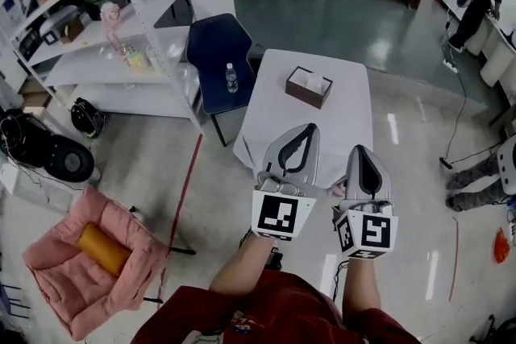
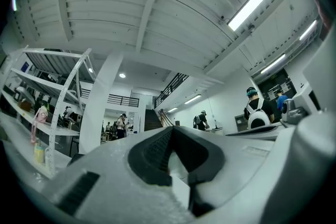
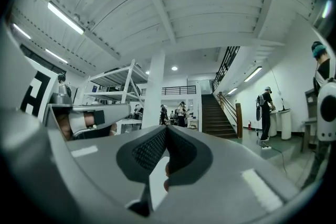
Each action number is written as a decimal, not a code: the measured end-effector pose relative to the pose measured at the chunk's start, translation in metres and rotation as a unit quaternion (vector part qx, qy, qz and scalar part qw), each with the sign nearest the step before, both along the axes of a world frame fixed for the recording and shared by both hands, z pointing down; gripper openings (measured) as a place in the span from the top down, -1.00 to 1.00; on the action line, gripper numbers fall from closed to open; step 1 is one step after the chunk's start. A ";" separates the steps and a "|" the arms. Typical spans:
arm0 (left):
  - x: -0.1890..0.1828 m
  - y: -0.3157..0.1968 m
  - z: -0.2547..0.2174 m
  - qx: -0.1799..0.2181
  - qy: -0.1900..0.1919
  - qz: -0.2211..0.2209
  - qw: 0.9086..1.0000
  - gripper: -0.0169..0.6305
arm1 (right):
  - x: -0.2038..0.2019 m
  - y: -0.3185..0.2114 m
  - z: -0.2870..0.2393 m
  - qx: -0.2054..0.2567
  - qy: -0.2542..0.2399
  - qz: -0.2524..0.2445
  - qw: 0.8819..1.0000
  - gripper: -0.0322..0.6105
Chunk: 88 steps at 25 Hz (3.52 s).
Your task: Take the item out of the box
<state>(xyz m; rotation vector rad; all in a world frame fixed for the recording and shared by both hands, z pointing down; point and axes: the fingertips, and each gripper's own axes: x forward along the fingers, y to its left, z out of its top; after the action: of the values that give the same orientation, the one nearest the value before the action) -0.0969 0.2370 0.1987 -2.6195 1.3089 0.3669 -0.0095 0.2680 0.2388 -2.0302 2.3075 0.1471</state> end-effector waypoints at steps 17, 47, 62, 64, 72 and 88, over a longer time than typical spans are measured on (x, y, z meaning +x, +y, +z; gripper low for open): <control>-0.019 -0.133 -0.004 0.001 0.000 0.016 1.000 0.95 | -0.014 -0.129 -0.006 0.007 0.005 0.022 1.000 0.89; 0.157 -0.341 -0.001 -0.005 -0.019 -0.039 0.999 0.95 | 0.168 -0.342 0.004 -0.005 -0.017 -0.020 1.000 0.89; 0.220 -0.408 0.001 -0.006 -0.027 -0.077 0.997 0.95 | 0.237 -0.416 0.004 -0.003 -0.022 -0.055 0.998 0.89; 0.220 -0.417 0.001 -0.007 -0.028 -0.081 0.996 0.95 | 0.237 -0.425 0.004 -0.005 -0.024 -0.060 0.998 0.89; 0.197 -0.473 0.021 -0.029 -0.031 -0.078 0.996 0.95 | 0.214 -0.480 0.019 -0.021 -0.019 -0.061 0.998 0.89; 0.169 -0.590 0.075 -0.070 -0.041 -0.046 0.996 0.95 | 0.176 -0.595 0.051 -0.053 -0.002 -0.042 0.998 0.89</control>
<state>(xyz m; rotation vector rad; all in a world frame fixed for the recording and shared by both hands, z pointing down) 0.0720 -0.3532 0.2733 -2.6431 1.4705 0.1562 0.1661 -0.3267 0.2897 -1.9741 2.4427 0.0164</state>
